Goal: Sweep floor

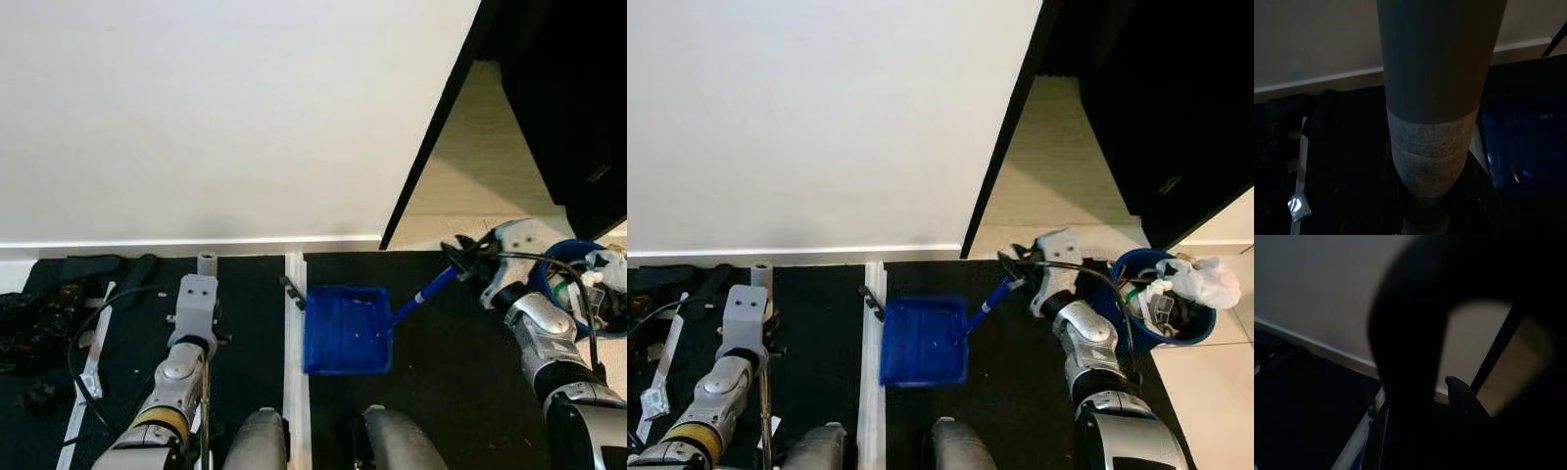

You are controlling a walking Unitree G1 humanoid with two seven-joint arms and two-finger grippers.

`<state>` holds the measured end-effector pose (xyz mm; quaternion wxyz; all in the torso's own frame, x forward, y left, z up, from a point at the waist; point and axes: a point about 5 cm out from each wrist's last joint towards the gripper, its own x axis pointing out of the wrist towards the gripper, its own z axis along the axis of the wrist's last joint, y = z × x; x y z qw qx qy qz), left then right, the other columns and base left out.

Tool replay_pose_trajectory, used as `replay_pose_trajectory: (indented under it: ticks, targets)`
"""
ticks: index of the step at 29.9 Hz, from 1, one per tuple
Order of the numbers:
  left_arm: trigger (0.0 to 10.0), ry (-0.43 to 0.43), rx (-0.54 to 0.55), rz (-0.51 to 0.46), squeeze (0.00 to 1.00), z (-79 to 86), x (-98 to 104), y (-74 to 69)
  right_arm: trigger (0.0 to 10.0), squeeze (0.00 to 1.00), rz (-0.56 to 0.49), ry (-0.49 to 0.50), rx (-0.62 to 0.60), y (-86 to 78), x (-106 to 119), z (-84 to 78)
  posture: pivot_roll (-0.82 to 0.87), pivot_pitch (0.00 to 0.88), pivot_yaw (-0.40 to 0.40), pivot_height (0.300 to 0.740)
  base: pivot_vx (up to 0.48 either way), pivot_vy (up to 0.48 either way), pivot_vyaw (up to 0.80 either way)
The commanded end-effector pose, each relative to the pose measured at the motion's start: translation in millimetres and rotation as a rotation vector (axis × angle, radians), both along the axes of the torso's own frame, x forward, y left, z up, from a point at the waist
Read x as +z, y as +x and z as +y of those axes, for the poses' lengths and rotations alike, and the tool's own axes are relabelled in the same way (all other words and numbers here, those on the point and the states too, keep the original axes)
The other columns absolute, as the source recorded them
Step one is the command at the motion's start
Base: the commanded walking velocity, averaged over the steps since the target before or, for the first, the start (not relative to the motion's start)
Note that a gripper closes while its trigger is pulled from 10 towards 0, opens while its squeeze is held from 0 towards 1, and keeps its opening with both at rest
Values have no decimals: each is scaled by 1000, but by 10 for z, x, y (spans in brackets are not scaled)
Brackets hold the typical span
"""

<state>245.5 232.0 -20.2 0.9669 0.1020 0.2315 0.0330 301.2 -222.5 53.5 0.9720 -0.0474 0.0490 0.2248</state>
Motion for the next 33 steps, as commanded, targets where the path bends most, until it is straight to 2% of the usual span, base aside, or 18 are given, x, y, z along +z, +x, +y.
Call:
replay_pose_trajectory:
  ticks: [1, 2, 3, 20, 26, 33]
  targets:
    - [10000, 5, -36, -88, 0, -14, 142, 117, 6275, 0, 1, -36, 90, 3, 34, 1, 108, 78, -71, 740, 0, 0, 0]
    - [10000, 5, -36, -88, 0, -14, 142, 117, 6275, 0, 1, -36, 90, 3, 34, 1, 108, 78, -71, 740, 0, 0, 0]
    - [10000, 10, -43, -98, 0, -13, 160, 128, 10000, 0, 10, -44, 113, -1, 25, 21, 110, 78, -70, 740, 0, 0, 0]
    - [10000, 15, -51, -251, 0, 22, 462, 329, 10000, 0, -68, 28, 64, -9, 54, 52, 124, 84, -56, 740, 0, 0, 0]
    - [10000, 2, -63, -284, 0, 8, 541, 380, 10000, 0, -95, 10, 39, -14, 60, 55, 127, 82, -53, 740, 0, 0, 0]
    - [10000, 7, -136, -349, 0, -1, 733, 481, 10000, 0, -116, -4, 15, -37, 64, 13, 127, 80, -51, 740, 0, 0, 0]
